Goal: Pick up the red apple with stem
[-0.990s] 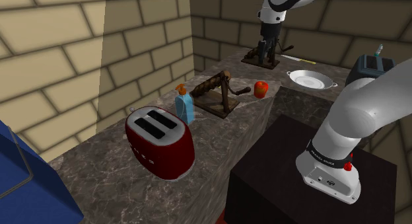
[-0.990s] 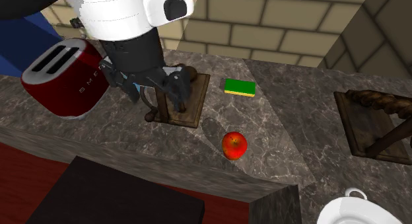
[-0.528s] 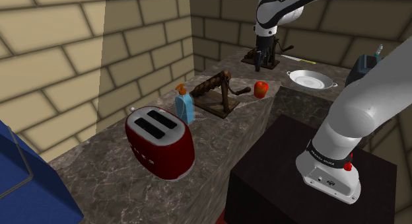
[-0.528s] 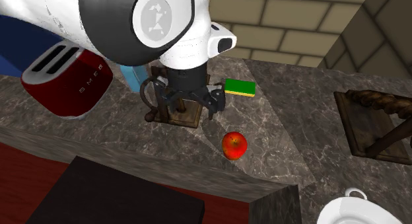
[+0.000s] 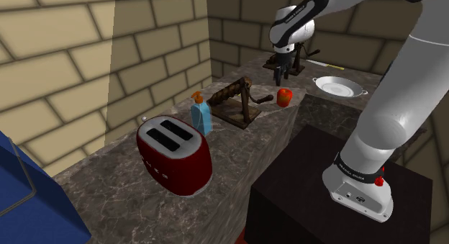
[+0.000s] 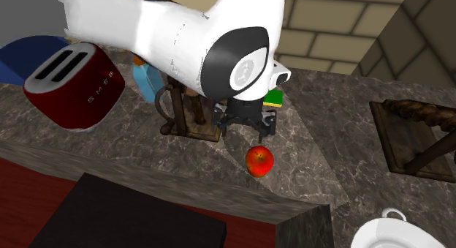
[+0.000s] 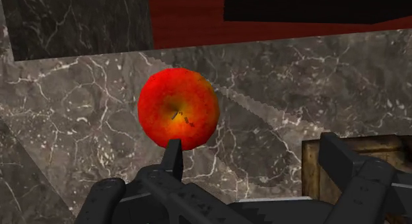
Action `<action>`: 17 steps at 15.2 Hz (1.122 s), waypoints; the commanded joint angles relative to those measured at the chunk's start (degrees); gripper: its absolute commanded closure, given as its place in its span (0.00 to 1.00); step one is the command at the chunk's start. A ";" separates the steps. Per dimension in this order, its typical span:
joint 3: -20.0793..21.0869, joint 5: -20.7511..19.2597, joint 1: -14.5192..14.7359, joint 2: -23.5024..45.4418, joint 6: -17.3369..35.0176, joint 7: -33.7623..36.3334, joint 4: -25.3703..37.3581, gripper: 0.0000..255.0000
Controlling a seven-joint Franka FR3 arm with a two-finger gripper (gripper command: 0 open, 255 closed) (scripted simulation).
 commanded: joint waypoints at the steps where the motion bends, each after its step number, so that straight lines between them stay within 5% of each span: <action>1: -0.58 1.28 -0.61 4.57 1.78 -1.97 2.08 0.00; 6: -0.73 5.03 -3.23 16.31 4.76 -6.77 8.99 0.00; 16: 0.33 7.10 -4.35 21.68 9.80 -7.84 8.96 0.00; 17: 0.31 7.06 -4.32 21.58 9.91 -7.81 8.76 1.00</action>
